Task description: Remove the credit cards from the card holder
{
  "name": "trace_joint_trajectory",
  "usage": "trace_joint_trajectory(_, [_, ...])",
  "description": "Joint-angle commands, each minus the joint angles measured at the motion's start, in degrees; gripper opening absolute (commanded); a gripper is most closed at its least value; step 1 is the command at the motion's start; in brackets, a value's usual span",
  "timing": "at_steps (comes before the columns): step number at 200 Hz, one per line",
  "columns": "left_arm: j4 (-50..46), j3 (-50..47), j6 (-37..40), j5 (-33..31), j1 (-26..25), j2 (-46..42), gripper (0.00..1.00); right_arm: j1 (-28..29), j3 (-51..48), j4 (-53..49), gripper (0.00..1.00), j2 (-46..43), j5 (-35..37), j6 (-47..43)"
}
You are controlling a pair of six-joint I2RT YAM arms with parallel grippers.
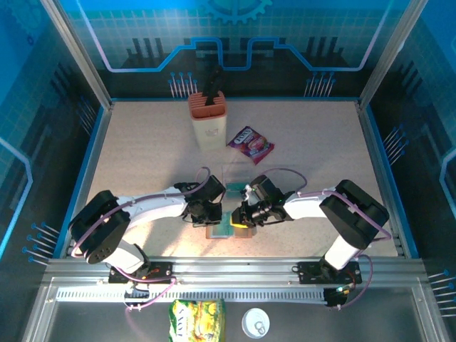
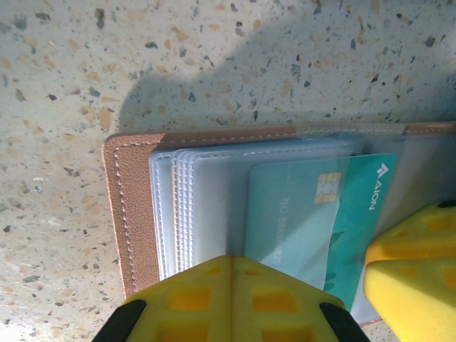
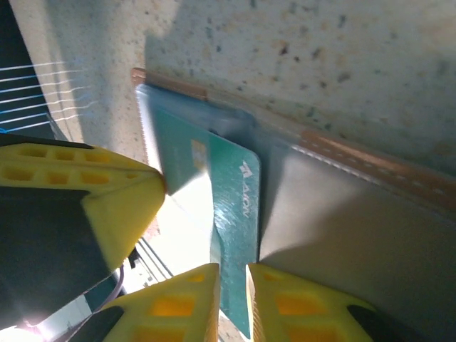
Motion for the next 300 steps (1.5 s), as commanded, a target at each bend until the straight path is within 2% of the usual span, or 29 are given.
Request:
trace_joint_trajectory(1, [-2.93, -1.48, -0.71, -1.28, -0.32, -0.09, 0.00, -0.36, 0.57, -4.61, 0.19, -0.44, 1.35, -2.25])
trace_joint_trajectory(37, [-2.93, -1.51, -0.65, -1.46, -0.32, -0.24, 0.00, -0.32, 1.18, -4.65, 0.23, -0.04, 1.17, -2.17])
trace_joint_trajectory(73, [-3.01, -1.51, -0.61, -1.45, -0.32, -0.17, 0.00, -0.25, 1.36, -4.84, 0.24, 0.06, 1.23, -2.13])
trace_joint_trajectory(112, [-3.10, -1.46, -0.63, -1.44, -0.36, -0.32, 0.00, -0.23, -1.24, 4.29, 0.19, -1.61, -2.51, 0.74])
trace_joint_trajectory(150, [-3.28, -1.33, -0.62, -1.38, -0.32, -0.30, 0.00, -0.38, -1.45, -0.97, 0.19, -3.54, 0.67, -0.71])
trace_joint_trajectory(191, [-3.82, -1.46, -0.27, -1.37, -0.32, -0.44, 0.00, -0.33, -1.63, -0.82, 0.22, -1.93, 0.16, -0.76])
trace_joint_trajectory(234, [-3.78, -1.44, -0.37, -1.13, -0.36, -0.45, 0.00, -0.27, -1.34, 2.67, 0.22, 0.61, -1.70, 0.60])
trace_joint_trajectory(300, [-3.90, -2.56, -0.87, -1.62, -0.36, -1.84, 0.00, -0.23, -1.76, 10.14, 0.16, 2.86, -4.38, 3.80])
